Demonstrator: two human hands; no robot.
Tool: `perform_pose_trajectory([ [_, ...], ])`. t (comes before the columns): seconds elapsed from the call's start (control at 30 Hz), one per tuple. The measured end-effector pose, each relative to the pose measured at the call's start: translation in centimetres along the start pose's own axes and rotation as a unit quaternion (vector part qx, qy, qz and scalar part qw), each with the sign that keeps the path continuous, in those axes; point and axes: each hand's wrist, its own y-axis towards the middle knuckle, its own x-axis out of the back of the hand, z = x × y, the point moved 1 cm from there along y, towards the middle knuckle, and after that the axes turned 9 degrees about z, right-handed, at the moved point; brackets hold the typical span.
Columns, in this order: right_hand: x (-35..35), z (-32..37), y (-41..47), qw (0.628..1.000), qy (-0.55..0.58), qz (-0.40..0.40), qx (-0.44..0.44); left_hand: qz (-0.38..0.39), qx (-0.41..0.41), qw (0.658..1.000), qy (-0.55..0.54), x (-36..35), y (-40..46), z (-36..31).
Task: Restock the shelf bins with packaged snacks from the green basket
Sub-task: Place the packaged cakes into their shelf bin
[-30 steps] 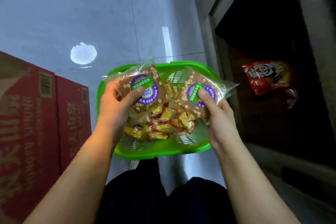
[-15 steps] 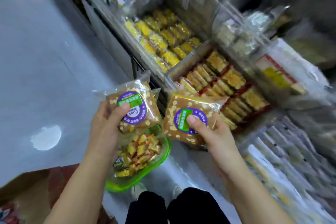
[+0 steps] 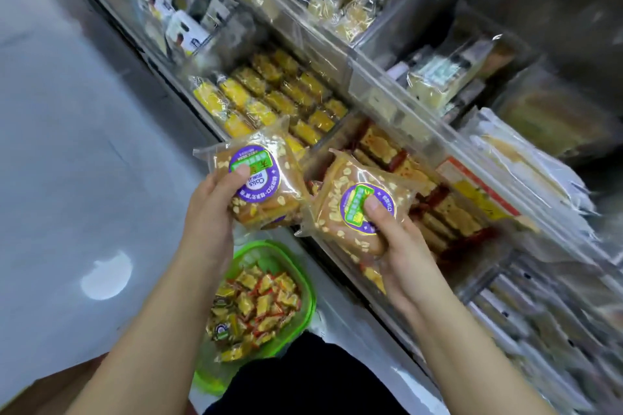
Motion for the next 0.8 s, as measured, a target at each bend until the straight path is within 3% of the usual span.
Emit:
perform_pose_trajectory([
  [0.33, 0.1, 1.0, 5.3, 0.998, -0.048, 0.024, -0.04, -0.037, 0.045, 0.998, 0.006, 0.3, 5.0, -1.0],
  [0.63, -1.1, 0.9, 7.8, 0.997, -0.057, -0.021, -0.041, -0.005, 0.044, 0.999, 0.03, 2.6, 10.1, -3.2],
  [0.8, -3.0, 0.8, 7.1, 1.0, -0.005, -0.026, 0.016, 0.049, 0.06, 0.997, 0.02, 3.8, 13.9, -4.2],
])
